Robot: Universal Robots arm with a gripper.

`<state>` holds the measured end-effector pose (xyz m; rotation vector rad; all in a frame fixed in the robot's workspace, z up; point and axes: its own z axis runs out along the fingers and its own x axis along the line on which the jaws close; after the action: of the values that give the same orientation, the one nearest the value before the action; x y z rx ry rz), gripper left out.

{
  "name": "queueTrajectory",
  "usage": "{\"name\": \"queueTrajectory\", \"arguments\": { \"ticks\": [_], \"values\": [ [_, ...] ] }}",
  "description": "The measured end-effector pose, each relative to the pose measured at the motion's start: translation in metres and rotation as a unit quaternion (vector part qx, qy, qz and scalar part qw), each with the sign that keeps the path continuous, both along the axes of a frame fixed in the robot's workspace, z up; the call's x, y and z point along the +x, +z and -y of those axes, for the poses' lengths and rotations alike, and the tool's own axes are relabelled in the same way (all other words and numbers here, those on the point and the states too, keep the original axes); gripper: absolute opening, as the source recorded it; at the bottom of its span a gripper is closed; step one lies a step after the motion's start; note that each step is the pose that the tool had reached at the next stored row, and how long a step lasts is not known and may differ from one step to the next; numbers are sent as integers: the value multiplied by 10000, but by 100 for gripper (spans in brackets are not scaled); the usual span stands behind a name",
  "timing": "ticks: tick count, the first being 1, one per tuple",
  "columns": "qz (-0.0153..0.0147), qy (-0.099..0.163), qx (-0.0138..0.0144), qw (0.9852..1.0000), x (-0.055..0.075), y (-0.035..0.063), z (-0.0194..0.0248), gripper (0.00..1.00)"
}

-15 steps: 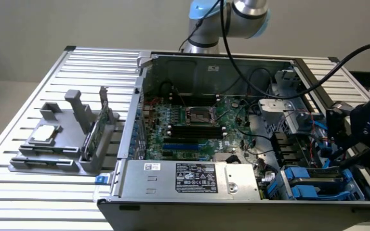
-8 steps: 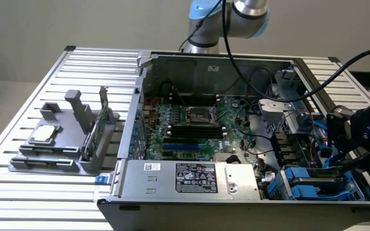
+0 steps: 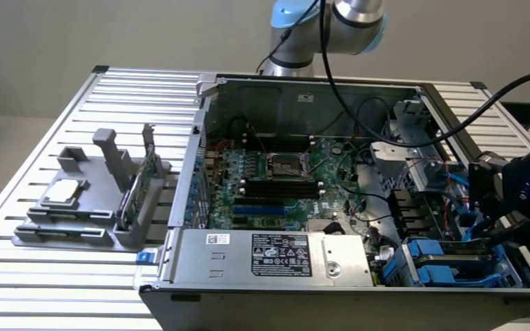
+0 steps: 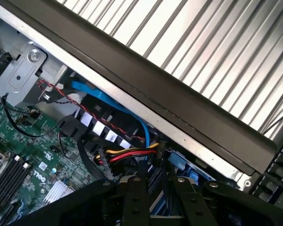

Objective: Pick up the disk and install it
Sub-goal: 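Insert the first disk wire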

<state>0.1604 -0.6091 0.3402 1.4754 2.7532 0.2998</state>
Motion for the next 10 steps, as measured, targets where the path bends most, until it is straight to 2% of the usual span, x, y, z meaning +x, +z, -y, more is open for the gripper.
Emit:
{"name": "queueTrajectory", "arguments": {
  "ticks": [7,10],
  "values": [
    [-3,-68,65,10000,35,-12,0,27],
    [-16,-102,79,9999,42,-28,0,27]
  ]
}}
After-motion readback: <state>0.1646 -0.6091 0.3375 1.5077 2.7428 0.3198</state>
